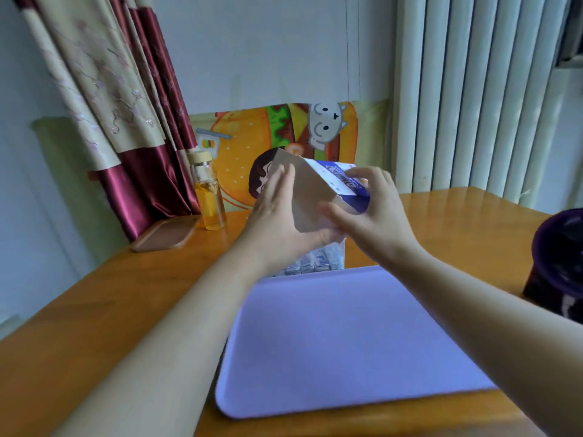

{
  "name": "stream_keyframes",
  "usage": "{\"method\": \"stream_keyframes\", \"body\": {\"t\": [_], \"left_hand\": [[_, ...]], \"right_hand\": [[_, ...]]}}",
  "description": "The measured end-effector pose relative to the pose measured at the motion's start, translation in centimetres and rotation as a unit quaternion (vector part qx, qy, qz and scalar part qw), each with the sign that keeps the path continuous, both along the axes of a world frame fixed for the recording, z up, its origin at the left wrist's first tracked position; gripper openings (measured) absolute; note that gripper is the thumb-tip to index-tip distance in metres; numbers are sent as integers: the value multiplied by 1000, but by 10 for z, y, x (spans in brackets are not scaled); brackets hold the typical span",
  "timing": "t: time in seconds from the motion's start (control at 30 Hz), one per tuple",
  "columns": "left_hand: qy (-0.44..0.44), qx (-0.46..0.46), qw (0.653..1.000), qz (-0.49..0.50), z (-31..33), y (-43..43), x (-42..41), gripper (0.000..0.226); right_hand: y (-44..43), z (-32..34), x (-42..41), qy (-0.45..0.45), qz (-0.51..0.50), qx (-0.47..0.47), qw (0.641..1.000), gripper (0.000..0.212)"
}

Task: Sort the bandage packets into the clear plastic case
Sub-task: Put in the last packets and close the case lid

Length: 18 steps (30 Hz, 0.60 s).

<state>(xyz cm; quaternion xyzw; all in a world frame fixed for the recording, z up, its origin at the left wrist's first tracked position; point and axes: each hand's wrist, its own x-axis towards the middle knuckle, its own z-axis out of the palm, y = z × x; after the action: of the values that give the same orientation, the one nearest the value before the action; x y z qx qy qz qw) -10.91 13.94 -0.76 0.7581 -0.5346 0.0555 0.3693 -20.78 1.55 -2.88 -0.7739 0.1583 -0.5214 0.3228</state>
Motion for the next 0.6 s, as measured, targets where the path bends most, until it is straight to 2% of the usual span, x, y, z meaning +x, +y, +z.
{"method": "stream_keyframes", "body": {"t": [0.1,0.23,0.33,0.37,0.43,0.5,0.6], "left_hand": [[3,-10,1000,15,-11,34,-9,122],[35,-55,997,47,-30,81,-19,109],[13,-85,992,90,-47,116,-23,98],[5,-98,990,102,-48,124,-23,95],[0,-103,986,130,-49,148,-25,91],[2,-62,987,149,-53,175,-31,87],[-9,38,987,155,-46,217,-38,60]], "right_hand": [[36,-10,-9,4,113,74,991,41],[85,-26,-18,6,234,148,961,42],[118,-44,-15,39,279,172,944,39],[125,-49,-14,41,294,191,936,41],[142,-63,-9,53,334,235,911,60],[160,-76,-5,72,352,271,893,68],[183,-94,7,114,358,313,873,56]]}}
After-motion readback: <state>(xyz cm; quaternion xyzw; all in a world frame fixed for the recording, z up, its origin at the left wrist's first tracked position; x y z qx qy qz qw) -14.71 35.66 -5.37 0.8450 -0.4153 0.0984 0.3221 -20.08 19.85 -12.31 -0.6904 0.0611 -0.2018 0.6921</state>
